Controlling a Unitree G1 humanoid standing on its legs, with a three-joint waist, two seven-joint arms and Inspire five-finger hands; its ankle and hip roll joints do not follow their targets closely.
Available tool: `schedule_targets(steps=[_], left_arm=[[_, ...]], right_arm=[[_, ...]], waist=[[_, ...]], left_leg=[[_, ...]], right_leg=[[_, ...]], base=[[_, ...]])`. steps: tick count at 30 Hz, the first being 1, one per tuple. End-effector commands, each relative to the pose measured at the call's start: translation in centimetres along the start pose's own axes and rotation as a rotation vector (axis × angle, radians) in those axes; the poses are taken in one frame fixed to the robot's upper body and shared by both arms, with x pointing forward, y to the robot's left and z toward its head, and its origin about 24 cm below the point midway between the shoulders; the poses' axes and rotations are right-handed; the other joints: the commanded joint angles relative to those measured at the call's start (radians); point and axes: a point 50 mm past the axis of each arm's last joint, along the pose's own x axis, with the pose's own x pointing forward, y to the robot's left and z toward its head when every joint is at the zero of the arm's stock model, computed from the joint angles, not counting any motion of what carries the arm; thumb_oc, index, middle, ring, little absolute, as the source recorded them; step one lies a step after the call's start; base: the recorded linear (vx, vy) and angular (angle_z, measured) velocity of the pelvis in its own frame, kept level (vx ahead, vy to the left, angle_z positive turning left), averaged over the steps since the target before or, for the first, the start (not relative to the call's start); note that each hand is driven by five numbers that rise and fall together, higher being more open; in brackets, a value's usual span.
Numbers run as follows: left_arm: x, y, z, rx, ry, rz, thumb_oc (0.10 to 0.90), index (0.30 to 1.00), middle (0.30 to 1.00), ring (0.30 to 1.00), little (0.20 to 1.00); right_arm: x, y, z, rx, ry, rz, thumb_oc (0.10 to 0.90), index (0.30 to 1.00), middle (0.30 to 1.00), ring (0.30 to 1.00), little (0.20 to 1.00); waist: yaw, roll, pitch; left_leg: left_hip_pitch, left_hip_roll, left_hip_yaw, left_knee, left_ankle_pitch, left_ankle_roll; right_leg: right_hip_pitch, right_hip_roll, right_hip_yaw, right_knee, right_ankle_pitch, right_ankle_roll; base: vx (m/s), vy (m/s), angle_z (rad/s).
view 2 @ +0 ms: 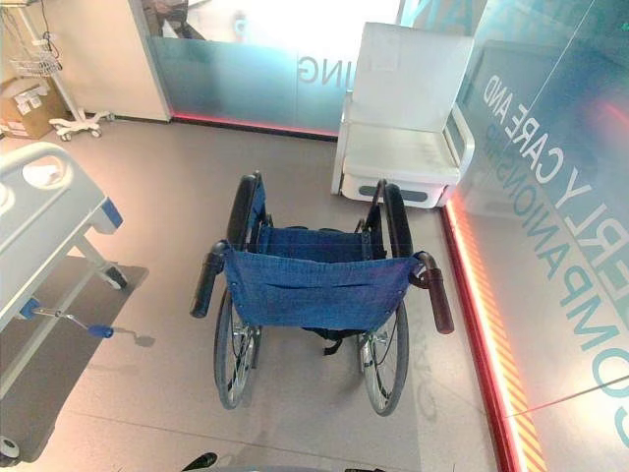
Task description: Push the wheelchair next to the bed
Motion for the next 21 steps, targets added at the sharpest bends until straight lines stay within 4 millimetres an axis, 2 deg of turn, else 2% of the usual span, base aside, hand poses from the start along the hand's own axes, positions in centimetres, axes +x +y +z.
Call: schedule_targets(steps=[1,21], left_arm=[[0.25,-2.16,-0.48,0.018,0.065,-0.045,0.800,0.900,0.900,0.900,0.900],[0.25,-2.14,-0.49,0.010,0.072,-0.054,0.800,0.900,0.900,0.900,0.900]], right_arm=[[-0.04,-0.48,-2.20,-0.021,0.127,0.022,0.800,0.900,0.900,0.900,0.900],[-0.05,-0.54,-2.31,0.006,0.122,0.022,0.800,0.900,0.900,0.900,0.900]], waist=[[0.021,0.065,0.012],[0.011,0.066,0.012]], left_leg=[[0.031,0.056,0.035,0.010,-0.026,-0.050],[0.037,0.049,0.045,0.010,-0.030,-0.045]], right_leg=[[-0.033,-0.031,-0.011,0.056,0.022,0.007],[-0.036,-0.030,0.003,0.063,0.018,0.006]], base=[[0.00,0.000,0.00],[0.00,0.000,0.00]])
